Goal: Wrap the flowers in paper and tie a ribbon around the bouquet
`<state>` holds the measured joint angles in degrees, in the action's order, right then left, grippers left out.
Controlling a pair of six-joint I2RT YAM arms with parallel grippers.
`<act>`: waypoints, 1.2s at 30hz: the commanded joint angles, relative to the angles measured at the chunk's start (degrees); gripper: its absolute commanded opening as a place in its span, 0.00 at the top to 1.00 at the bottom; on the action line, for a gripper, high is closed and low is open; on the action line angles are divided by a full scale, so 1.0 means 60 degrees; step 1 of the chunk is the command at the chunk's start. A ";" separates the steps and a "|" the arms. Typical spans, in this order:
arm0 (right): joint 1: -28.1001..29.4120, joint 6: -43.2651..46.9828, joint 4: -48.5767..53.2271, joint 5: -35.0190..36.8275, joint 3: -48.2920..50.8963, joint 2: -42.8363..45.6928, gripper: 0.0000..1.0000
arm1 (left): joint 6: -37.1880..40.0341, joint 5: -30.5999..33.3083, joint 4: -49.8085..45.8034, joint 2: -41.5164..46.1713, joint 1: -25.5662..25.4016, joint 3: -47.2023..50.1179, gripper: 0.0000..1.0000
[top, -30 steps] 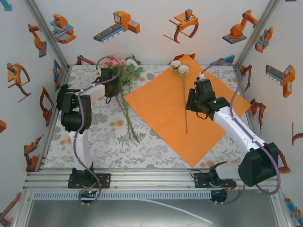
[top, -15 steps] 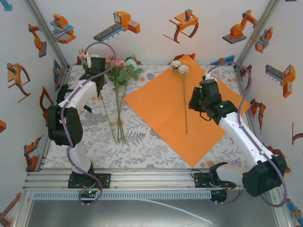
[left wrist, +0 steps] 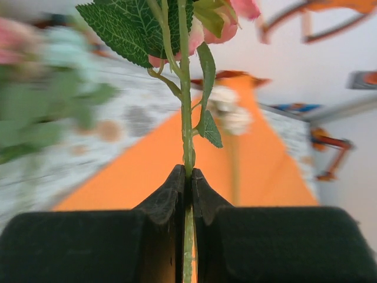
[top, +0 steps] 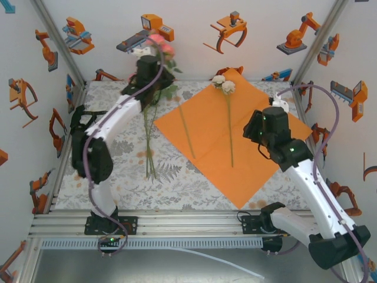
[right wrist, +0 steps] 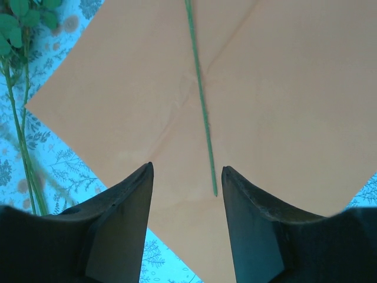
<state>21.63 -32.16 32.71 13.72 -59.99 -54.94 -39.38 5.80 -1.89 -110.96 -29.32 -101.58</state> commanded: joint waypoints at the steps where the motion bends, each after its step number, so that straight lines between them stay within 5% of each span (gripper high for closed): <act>1: 0.0029 -0.0257 0.0262 0.0521 0.0256 0.0543 0.50 | -0.1684 -0.1577 0.1129 -0.2087 -0.0622 -0.1657 1.00; 10: 0.0036 -0.0221 0.0266 0.0378 0.0639 0.0940 0.48 | -0.2822 -0.1883 -0.0329 -0.7012 -0.1614 -0.7980 1.00; 16: 0.0037 0.0185 0.0281 0.0490 0.0561 0.0709 0.48 | -0.2533 -0.1446 0.0012 -0.7633 -0.1574 -0.7890 1.00; 25: 0.0035 0.0409 0.0231 0.0659 0.0581 0.0624 0.47 | -0.2740 -0.1256 0.0236 -0.8270 -0.1457 -0.7854 0.71; 36: 0.0033 0.0215 0.0371 0.0512 0.0416 0.0622 0.47 | -0.1841 -0.1624 0.0101 -0.7018 -0.0994 -0.7207 0.52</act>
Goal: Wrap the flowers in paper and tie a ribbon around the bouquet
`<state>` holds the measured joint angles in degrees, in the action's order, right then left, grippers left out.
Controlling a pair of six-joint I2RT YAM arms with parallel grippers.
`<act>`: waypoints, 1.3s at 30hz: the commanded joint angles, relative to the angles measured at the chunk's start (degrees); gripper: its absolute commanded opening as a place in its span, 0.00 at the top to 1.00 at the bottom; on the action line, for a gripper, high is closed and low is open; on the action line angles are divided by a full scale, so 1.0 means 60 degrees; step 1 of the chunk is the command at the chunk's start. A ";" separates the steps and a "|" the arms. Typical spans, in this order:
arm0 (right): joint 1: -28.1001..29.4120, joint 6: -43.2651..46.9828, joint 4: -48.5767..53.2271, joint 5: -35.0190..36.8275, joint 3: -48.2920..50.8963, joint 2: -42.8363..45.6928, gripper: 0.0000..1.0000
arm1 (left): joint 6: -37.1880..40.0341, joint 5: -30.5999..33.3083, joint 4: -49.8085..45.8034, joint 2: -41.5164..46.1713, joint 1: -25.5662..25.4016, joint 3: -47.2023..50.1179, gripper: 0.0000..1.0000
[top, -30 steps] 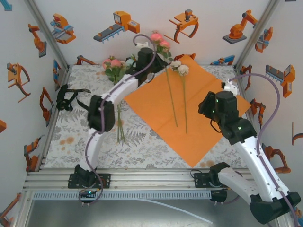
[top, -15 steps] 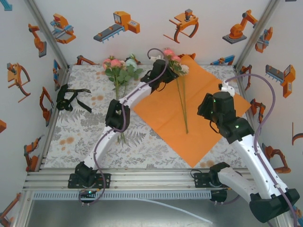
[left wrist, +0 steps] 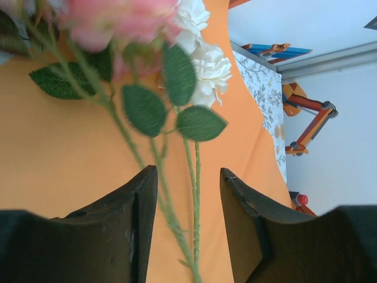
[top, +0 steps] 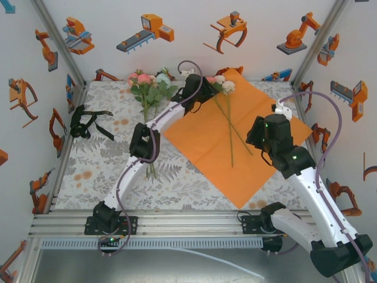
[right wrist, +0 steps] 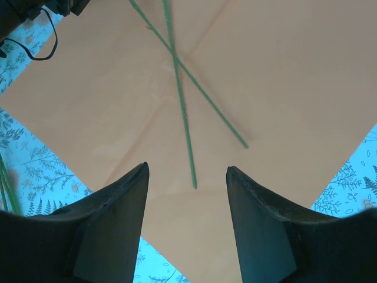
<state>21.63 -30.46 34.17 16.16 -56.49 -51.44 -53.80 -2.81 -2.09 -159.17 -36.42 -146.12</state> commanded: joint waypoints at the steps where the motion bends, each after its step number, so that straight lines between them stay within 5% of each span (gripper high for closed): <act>1: 0.0039 -0.0108 0.0162 0.0079 -0.0187 0.0060 0.47 | 0.0784 -0.0189 0.0038 0.1334 0.0227 0.0457 0.51; 8: 0.0031 0.0305 0.0087 -0.0290 -0.0355 -0.0298 0.47 | 0.2433 -0.0064 0.0254 0.4919 0.0551 0.4258 0.42; 13: 0.0026 0.1609 0.0354 -0.1751 -0.1663 -0.2618 0.42 | 0.3755 -0.1016 0.2130 0.9039 0.1077 0.9284 0.36; 15: 0.0068 0.1907 0.0418 -0.2770 -0.2481 -0.3853 0.43 | 0.4534 -0.1235 0.1748 1.0966 0.1203 1.0987 0.32; 20: 0.1523 0.1517 -0.0423 -0.2925 -0.4192 -0.6308 0.46 | 0.6390 0.1576 -0.2596 1.4874 0.1034 1.2620 0.27; 24: 0.2716 -0.0241 -0.0898 -0.2176 -0.5920 -0.8549 0.50 | 0.6632 0.4054 -0.5596 1.6927 0.1187 1.3143 0.24; 26: 0.3264 -0.1088 -0.1337 -0.1909 -0.6549 -0.9517 0.52 | 0.6627 0.4395 -0.6222 1.7701 0.1384 1.3605 0.23; 32: 0.4154 -0.2891 -0.2270 -0.2198 -0.8577 -1.2332 0.56 | 0.6684 0.1869 -0.6647 1.9189 0.2229 1.4869 0.11; 39: 0.4306 -0.3435 -0.2723 -0.3201 -1.0520 -1.4498 0.55 | 0.6866 0.1100 -0.6844 1.9518 0.2252 1.5200 0.01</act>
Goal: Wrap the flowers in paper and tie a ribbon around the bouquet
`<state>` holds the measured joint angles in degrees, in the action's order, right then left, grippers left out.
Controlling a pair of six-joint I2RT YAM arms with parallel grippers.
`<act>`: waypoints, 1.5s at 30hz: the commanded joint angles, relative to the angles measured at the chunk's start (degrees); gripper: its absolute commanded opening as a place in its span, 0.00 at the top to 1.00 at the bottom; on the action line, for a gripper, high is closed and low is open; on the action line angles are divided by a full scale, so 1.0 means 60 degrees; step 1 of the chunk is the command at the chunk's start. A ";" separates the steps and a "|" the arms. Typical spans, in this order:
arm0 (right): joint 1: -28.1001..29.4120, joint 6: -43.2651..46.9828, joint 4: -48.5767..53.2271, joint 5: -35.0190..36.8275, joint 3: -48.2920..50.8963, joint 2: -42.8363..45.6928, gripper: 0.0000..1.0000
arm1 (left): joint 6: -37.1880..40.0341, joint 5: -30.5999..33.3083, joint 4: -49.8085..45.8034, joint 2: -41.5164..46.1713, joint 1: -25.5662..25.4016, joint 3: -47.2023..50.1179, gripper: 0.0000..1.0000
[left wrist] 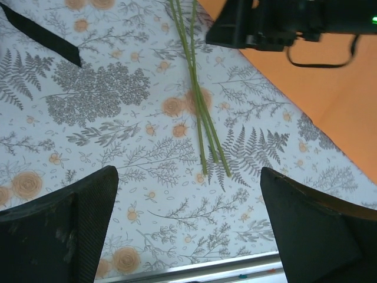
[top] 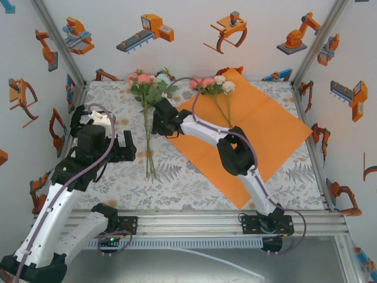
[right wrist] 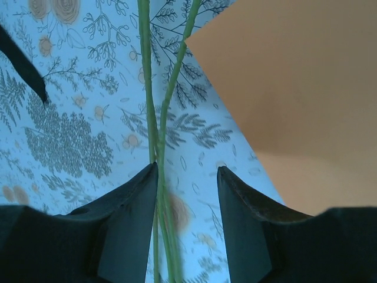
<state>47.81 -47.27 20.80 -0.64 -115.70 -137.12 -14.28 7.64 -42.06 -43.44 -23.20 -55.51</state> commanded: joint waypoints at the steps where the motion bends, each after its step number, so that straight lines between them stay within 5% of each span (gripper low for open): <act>1: -0.0059 -0.0696 -0.0549 -0.0445 -0.0805 -0.0414 0.55 | 0.0246 -0.0765 -0.0106 0.0265 0.0044 0.0175 0.02; 10: -0.0075 -0.0940 -0.0580 -0.0292 -0.1586 -0.1386 0.62 | 0.0126 -0.0930 0.0346 0.0289 0.0045 0.0491 0.02; 18: -0.0102 -0.0800 -0.0444 -0.0240 -0.1733 -0.1617 0.86 | 0.0134 -0.0756 0.0340 0.0304 0.0046 0.0533 0.02; 27: -0.0103 -0.0166 -0.0061 -0.0520 -0.2336 -0.1399 0.99 | 0.0024 -0.0689 0.0365 0.0451 0.0045 0.0678 0.03; 37: -0.0103 0.1582 0.0808 -0.0142 -0.1644 0.0932 1.00 | 0.0322 -0.0906 0.0667 0.0637 0.0045 0.0827 0.03; 45: -0.0130 0.3136 0.1368 0.1596 0.0303 0.3400 1.00 | 0.0458 -0.1914 0.1303 0.0850 0.0034 0.0973 0.03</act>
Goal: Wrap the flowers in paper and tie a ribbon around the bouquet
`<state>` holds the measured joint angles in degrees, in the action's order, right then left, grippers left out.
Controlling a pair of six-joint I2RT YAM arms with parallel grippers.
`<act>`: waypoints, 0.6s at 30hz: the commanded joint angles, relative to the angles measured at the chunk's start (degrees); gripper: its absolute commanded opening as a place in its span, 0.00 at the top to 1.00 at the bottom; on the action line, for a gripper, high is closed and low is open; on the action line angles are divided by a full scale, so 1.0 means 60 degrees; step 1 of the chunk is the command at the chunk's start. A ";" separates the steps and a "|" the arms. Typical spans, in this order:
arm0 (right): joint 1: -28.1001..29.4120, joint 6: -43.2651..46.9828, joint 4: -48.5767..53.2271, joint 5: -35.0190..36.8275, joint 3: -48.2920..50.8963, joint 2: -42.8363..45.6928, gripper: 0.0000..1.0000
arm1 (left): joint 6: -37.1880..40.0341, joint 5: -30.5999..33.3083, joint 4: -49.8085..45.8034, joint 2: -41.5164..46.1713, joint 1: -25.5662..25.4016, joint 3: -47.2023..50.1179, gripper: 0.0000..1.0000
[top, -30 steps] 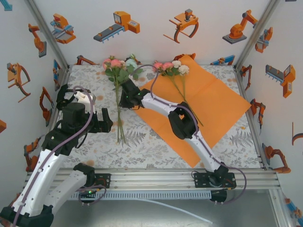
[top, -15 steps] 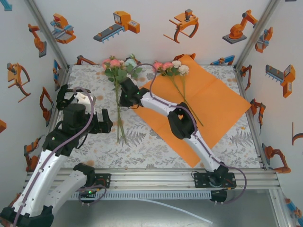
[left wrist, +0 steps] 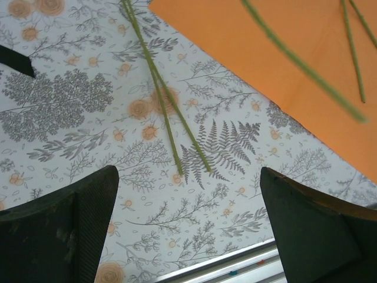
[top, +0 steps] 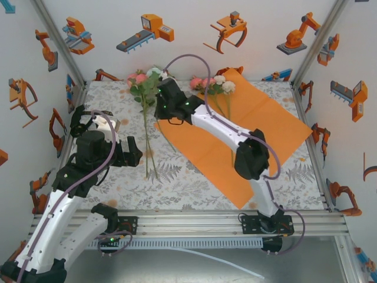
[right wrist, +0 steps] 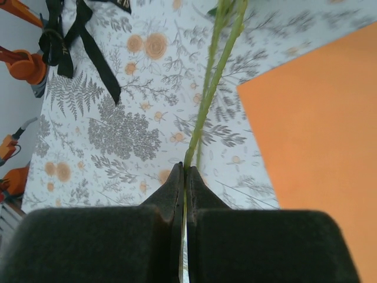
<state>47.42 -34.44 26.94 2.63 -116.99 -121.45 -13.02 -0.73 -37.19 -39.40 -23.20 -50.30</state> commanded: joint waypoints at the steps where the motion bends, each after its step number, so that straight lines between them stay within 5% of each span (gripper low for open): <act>1: -0.0087 0.1221 0.0427 0.1371 0.0791 0.1109 1.00 | 0.0234 -0.0574 0.0582 0.0197 0.0035 0.0121 0.03; 9: -0.0817 0.2619 0.0833 0.3899 0.3266 0.2916 1.00 | 0.0127 -0.0891 0.0912 -0.0027 0.0012 0.0166 0.03; 14: -0.1253 0.2524 0.0658 0.1395 0.5026 0.3318 0.97 | 0.0027 -0.0910 0.1045 -0.0157 -0.0014 0.0252 0.03; 18: -0.1253 0.1950 -0.0033 0.0500 0.6108 0.3144 0.76 | -0.0199 -0.1005 0.1405 -0.0350 -0.0015 0.0387 0.03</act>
<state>39.05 -21.26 29.06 10.52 -82.78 -102.80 -13.13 -5.41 -31.57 -40.91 -23.22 -48.80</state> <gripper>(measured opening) 0.211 0.973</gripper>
